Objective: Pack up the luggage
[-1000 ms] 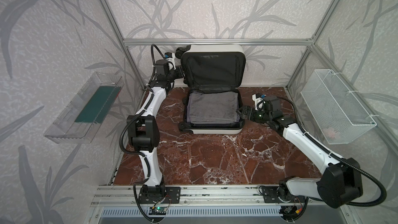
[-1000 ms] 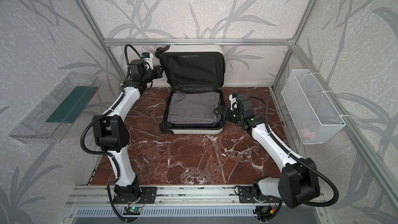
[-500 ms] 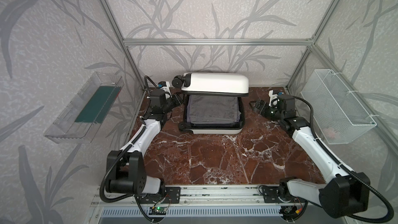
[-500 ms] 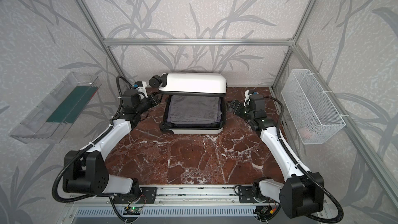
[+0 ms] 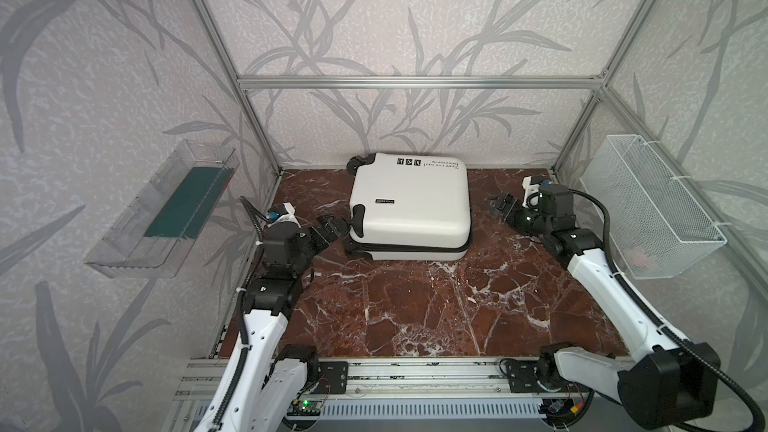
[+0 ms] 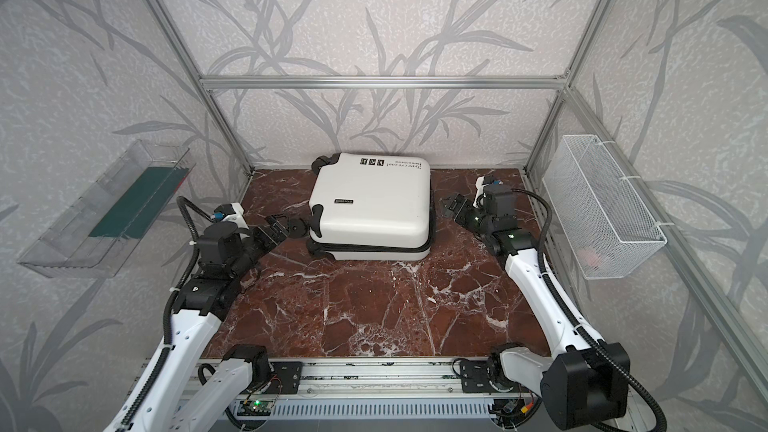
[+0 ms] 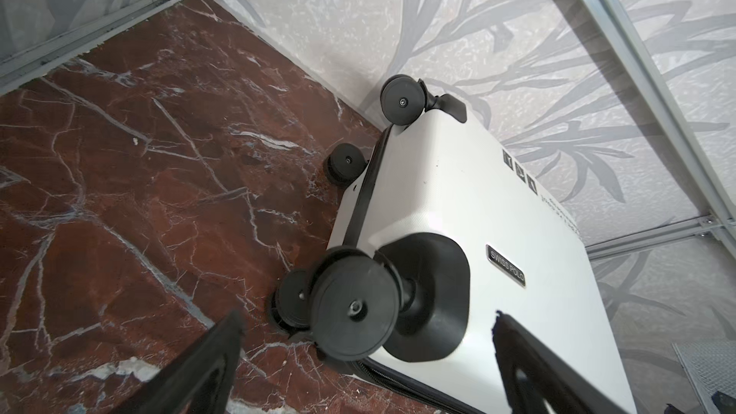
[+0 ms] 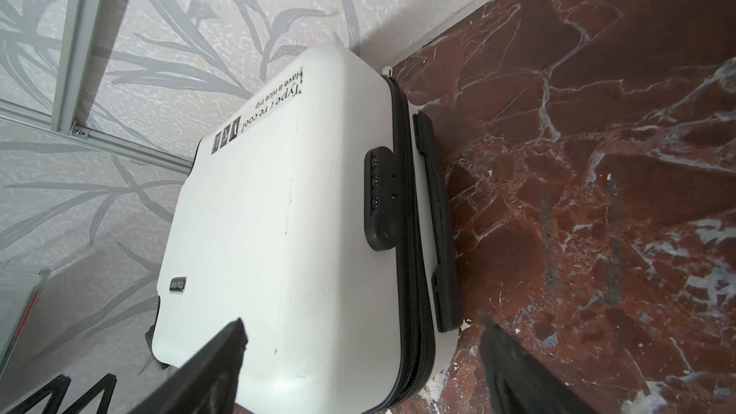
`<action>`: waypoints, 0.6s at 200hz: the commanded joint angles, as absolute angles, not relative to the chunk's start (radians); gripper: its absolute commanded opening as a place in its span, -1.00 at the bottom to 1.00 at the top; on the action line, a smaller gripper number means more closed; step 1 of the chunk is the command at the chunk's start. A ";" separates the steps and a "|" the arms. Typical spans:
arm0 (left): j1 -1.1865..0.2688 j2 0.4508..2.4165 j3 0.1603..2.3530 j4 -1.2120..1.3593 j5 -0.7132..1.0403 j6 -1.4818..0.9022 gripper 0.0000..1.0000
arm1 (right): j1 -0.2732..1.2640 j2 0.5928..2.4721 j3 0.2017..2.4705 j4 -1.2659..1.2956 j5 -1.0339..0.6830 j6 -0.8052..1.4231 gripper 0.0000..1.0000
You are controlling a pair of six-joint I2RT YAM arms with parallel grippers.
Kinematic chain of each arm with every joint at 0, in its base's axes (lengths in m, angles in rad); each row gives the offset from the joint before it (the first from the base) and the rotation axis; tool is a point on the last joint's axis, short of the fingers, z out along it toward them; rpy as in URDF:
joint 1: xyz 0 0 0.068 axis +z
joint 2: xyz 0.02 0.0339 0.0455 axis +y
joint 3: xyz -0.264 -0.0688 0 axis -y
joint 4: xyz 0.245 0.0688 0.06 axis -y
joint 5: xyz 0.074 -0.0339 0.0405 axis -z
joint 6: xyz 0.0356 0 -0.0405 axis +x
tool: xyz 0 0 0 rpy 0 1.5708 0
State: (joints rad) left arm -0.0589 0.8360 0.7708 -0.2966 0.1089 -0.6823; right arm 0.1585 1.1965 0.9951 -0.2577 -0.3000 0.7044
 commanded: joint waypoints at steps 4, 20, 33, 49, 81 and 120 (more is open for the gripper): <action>-0.060 0.968 0.866 -0.331 0.142 -0.629 0.98 | 0.155 1.226 0.988 -0.230 -0.359 0.710 0.82; -0.058 1.053 0.931 -0.328 0.166 -0.593 0.99 | 0.155 1.240 0.981 -0.230 -0.384 0.697 0.81; -0.057 1.114 0.979 -0.316 0.198 -0.560 0.99 | 0.155 1.248 0.974 -0.224 -0.398 0.684 0.81; -0.055 1.195 1.040 -0.310 0.263 -0.520 0.98 | 0.155 1.263 0.963 -0.211 -0.418 0.669 0.82; -0.054 1.346 1.159 -0.350 0.347 -0.477 0.99 | 0.138 1.304 0.951 -0.204 -0.412 0.662 0.79; -0.053 1.435 1.216 -0.340 0.379 -0.464 0.99 | 0.083 1.384 0.939 -0.162 -0.487 0.690 0.59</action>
